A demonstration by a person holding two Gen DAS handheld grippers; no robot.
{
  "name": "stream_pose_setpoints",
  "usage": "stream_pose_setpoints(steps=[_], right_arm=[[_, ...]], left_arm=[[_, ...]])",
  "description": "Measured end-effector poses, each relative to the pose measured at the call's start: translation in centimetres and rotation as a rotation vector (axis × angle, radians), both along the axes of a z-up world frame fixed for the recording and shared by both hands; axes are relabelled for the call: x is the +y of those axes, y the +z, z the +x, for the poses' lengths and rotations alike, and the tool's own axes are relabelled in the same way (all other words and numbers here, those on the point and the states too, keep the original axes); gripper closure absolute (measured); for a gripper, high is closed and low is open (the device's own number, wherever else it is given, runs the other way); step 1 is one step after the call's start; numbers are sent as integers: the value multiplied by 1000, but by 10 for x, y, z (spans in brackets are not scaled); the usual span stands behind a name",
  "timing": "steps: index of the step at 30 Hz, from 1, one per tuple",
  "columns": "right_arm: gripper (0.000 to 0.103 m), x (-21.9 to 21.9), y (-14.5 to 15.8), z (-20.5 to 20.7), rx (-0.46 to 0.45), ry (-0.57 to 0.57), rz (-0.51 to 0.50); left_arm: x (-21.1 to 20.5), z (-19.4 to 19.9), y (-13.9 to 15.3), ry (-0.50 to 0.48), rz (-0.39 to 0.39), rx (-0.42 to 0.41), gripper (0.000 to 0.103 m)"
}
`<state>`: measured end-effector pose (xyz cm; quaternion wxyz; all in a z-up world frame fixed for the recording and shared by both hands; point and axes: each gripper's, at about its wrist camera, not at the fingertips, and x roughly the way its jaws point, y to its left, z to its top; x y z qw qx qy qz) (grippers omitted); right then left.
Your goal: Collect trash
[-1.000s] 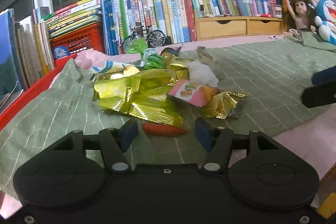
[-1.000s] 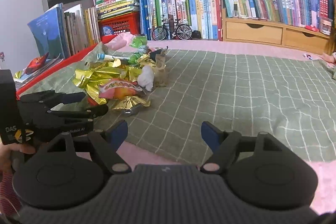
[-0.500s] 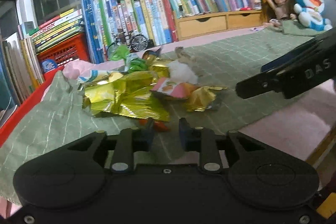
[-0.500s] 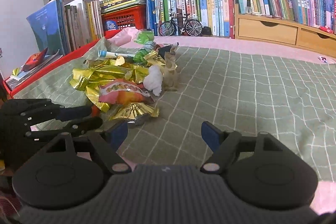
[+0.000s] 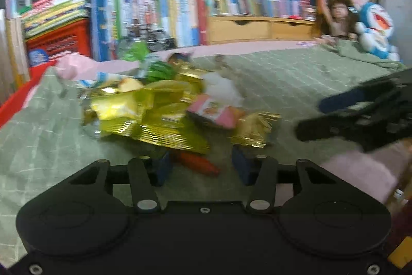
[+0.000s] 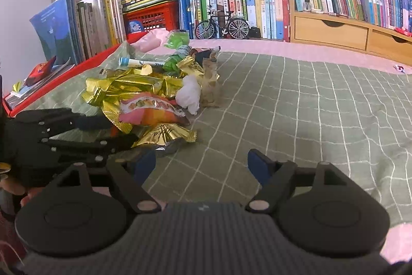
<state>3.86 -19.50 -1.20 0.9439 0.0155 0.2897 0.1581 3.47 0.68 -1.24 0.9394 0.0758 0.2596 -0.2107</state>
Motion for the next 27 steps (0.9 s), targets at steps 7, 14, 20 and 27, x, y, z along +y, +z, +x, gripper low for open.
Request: stream_pose_setpoints(steps=[7,14,20,27], right_arm=[[17,-2,-1,1,2,-9,-6],[16,5,4,11,-6,29,23],[15,26,-1,36,32,116,31],[48,34,-7,36,36,119,24]], left_arm=[[-13,-27,5,-123,13,20,60],[-14,-41,4,-56,30,8,60],[-12,-44,3,14,0,6,87],[-12,-45,5,56,-2,2,93]])
